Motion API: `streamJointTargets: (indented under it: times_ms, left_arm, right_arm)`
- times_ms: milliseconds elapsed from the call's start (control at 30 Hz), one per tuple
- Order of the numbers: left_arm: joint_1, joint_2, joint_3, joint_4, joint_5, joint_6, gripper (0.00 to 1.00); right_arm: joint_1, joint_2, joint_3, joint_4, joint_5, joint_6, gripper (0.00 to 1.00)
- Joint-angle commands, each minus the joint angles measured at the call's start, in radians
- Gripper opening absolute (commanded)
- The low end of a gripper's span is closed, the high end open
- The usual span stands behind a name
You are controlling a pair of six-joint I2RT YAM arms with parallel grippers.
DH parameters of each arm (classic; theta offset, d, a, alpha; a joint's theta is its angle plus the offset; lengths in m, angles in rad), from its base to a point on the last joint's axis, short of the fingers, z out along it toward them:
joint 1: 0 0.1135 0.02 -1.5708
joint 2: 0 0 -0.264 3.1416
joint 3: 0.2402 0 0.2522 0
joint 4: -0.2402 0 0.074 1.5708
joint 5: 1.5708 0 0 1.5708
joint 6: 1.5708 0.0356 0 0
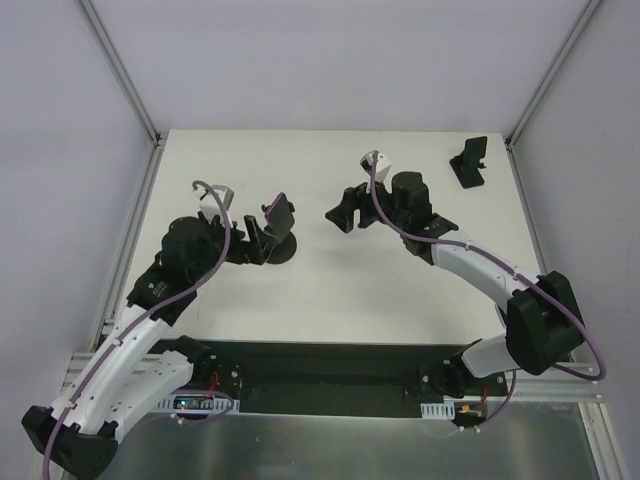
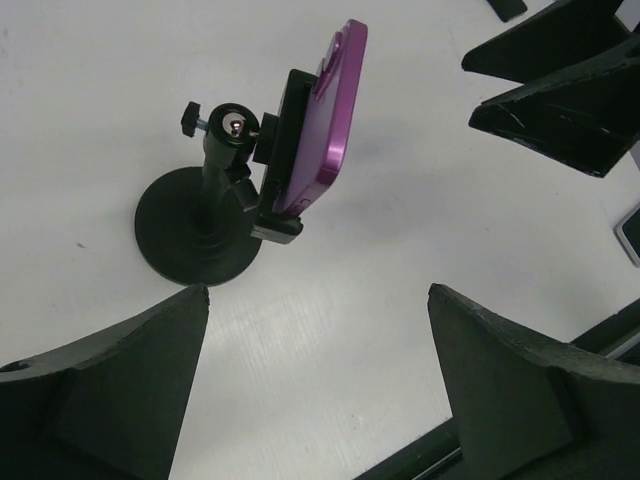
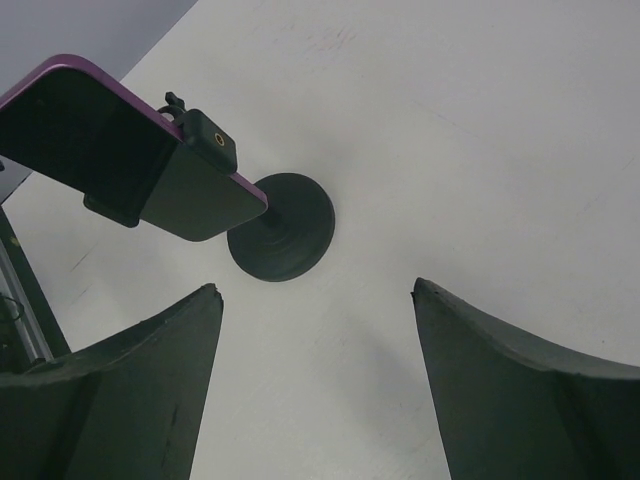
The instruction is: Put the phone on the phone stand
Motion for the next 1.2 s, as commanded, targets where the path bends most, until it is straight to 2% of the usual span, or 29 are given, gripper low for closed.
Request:
streamJointTargets:
  times_ms: [0, 100, 200, 267, 333, 400, 533, 633, 700, 833, 867, 900, 1133, 1167]
  left_arm:
    - [0.032, 0.108, 0.135, -0.029, 0.052, 0.014, 0.87]
    - [0.058, 0.184, 0.213, -0.032, 0.114, 0.075, 0.76]
    - [0.087, 0.267, 0.278, -0.039, 0.202, 0.145, 0.74]
    - [0.102, 0.307, 0.310, -0.054, 0.210, 0.178, 0.74]
    - [0.110, 0.356, 0.327, -0.054, 0.242, 0.216, 0.67]
    - [0.112, 0.401, 0.354, -0.051, 0.297, 0.251, 0.56]
    - [0.112, 0.455, 0.385, -0.051, 0.384, 0.355, 0.46]
    - [0.112, 0.484, 0.401, -0.051, 0.414, 0.411, 0.43]
    - [0.112, 0.507, 0.414, -0.058, 0.424, 0.438, 0.37]
    - [0.113, 0.530, 0.437, -0.080, 0.441, 0.489, 0.17]
    - [0.113, 0.541, 0.443, -0.082, 0.446, 0.494, 0.06]
    - [0.112, 0.545, 0.447, -0.082, 0.457, 0.498, 0.02]
    - [0.113, 0.565, 0.477, -0.111, 0.561, 0.584, 0.00]
    - [0.113, 0.576, 0.492, -0.135, 0.608, 0.601, 0.00]
  right_arm:
    - [0.002, 0.002, 0.051, 0.025, -0.058, -0.037, 0.80]
    - [0.003, 0.006, 0.052, 0.025, -0.063, -0.035, 0.80]
    - [0.002, 0.004, 0.051, 0.020, -0.071, -0.050, 0.80]
    - [0.003, -0.001, 0.049, 0.017, -0.087, -0.069, 0.80]
    - [0.002, -0.002, 0.048, 0.016, -0.106, -0.093, 0.80]
    - [0.003, -0.001, 0.048, 0.014, -0.140, -0.109, 0.81]
    - [0.002, 0.005, 0.049, 0.014, -0.157, -0.127, 0.81]
    - [0.000, 0.009, 0.049, 0.014, -0.164, -0.138, 0.82]
    - [-0.001, 0.012, 0.051, 0.013, -0.175, -0.142, 0.82]
    - [-0.003, 0.015, 0.049, 0.010, -0.189, -0.150, 0.82]
    - [-0.001, 0.013, 0.051, 0.010, -0.189, -0.152, 0.83]
    - [-0.003, 0.013, 0.049, 0.007, -0.189, -0.153, 0.84]
    - [-0.003, 0.010, 0.052, 0.007, -0.204, -0.152, 0.88]
    - [0.000, 0.010, 0.054, 0.007, -0.212, -0.150, 0.88]
